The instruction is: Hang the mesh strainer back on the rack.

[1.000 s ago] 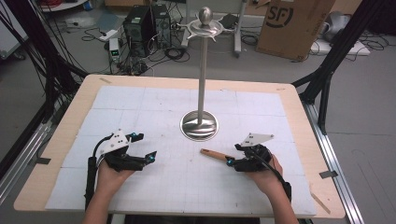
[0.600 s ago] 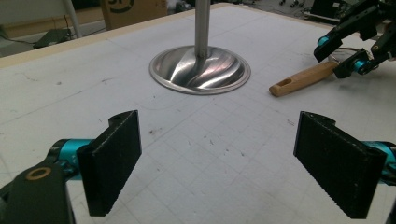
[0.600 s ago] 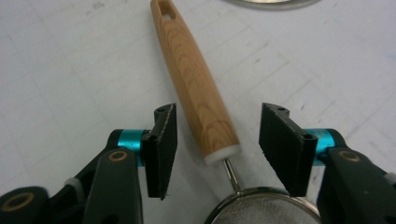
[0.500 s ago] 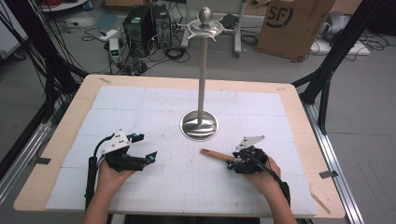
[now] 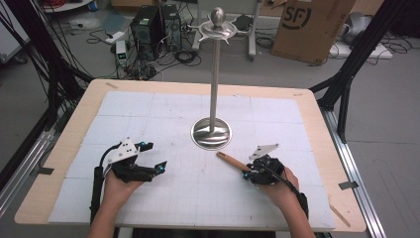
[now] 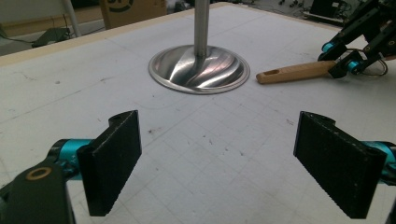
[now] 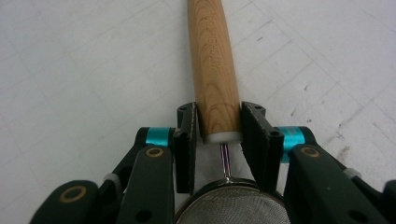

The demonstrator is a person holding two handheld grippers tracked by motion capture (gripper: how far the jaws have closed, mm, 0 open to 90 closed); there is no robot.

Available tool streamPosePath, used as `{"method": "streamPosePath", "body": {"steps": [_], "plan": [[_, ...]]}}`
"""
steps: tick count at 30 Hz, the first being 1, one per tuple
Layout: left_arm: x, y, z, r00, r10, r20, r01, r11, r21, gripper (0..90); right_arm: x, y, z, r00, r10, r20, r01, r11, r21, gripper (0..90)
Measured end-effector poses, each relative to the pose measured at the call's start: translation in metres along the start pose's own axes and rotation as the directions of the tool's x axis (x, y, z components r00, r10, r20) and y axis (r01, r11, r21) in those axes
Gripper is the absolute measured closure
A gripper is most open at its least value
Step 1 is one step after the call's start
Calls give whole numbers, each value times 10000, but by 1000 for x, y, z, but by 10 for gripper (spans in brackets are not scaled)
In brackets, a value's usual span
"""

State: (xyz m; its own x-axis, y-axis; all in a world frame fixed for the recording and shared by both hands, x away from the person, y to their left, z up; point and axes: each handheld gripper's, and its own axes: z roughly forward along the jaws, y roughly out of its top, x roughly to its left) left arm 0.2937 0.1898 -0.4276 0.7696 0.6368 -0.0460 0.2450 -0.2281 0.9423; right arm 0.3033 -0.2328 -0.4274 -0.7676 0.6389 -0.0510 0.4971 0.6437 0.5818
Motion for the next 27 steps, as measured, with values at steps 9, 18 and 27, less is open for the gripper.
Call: {"method": "streamPosePath", "body": {"steps": [9, 18, 27], "plan": [[1, 0, 0, 10000, -30, 17, 30, 10000, -38, 156, -2, 10, 2, 9996, -172, -221, 189, 9964, 829, 665], [2, 0, -2, 10000, -69, -6, 69, 10000, -57, 157, -4, 25, 6, 9995, -191, -246, 234, 9819, 1881, 623], [1, 0, 1, 10000, -79, -17, 79, 10000, -10, 156, -6, 30, 8, 9992, -54, -403, 144, 9739, 2266, 642]]}}
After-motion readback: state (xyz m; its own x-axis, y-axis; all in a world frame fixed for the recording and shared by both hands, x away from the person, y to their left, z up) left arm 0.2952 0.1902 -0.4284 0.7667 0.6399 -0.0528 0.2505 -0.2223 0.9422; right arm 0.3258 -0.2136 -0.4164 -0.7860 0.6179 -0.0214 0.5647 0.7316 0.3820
